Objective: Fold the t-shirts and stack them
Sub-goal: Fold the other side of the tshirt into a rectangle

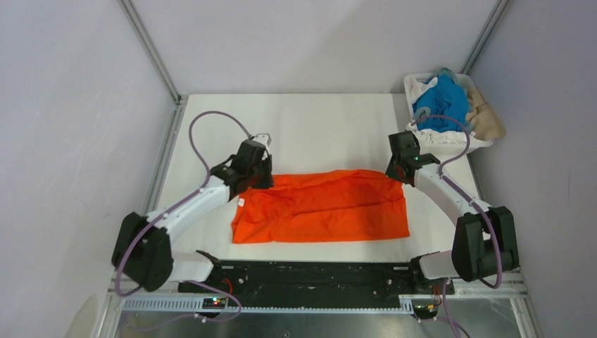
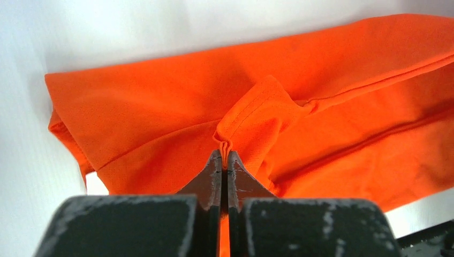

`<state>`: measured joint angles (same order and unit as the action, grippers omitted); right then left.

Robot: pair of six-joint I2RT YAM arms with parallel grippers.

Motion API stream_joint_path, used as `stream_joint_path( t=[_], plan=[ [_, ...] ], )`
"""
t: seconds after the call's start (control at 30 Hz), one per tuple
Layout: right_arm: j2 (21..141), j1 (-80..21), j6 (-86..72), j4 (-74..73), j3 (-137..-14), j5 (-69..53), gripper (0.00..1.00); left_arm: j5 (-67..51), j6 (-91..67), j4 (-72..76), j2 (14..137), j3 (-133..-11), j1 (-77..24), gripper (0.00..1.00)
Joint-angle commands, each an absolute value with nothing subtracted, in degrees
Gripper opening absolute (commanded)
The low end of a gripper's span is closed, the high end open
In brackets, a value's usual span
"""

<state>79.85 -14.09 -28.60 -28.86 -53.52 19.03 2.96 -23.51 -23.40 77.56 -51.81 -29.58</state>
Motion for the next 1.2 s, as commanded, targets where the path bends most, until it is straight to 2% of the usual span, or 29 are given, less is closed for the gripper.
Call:
stream_joint_path(
  t=[0.0, 0.2, 0.27, 0.53, 0.77, 1.17],
  plan=[
    [77.3, -14.3, -27.1, -28.6, -52.0, 19.8, 0.00, 6.2, -27.1, -21.5, 69.7, -47.7, -31.2, 0.00],
    [75.3, -14.3, -20.2, -26.7, -51.5, 21.8, 0.00, 4.8, -29.0, -21.5, 61.6, -41.2, -31.9, 0.00],
    [74.3, -14.3, -14.9, -21.7, -51.3, 20.9, 0.00, 5.0, -29.3, -21.5, 59.7, -39.5, -32.1, 0.00],
    [78.6, -14.2, 9.4, -4.4, -51.0, 5.3, 0.00, 6.6, -30.3, -21.4, 60.9, -40.4, -32.1, 0.00],
    [80.6, -14.2, 8.7, -8.2, -49.7, 8.0, 0.00, 5.1, -30.0, -21.4, 63.5, -42.6, -32.1, 0.00],
    [76.1, -15.5, 4.5, -12.0, -45.3, 10.0, 0.00, 0.6, -32.5, -21.5, 59.5, -34.2, -33.6, 0.00]
  ],
)
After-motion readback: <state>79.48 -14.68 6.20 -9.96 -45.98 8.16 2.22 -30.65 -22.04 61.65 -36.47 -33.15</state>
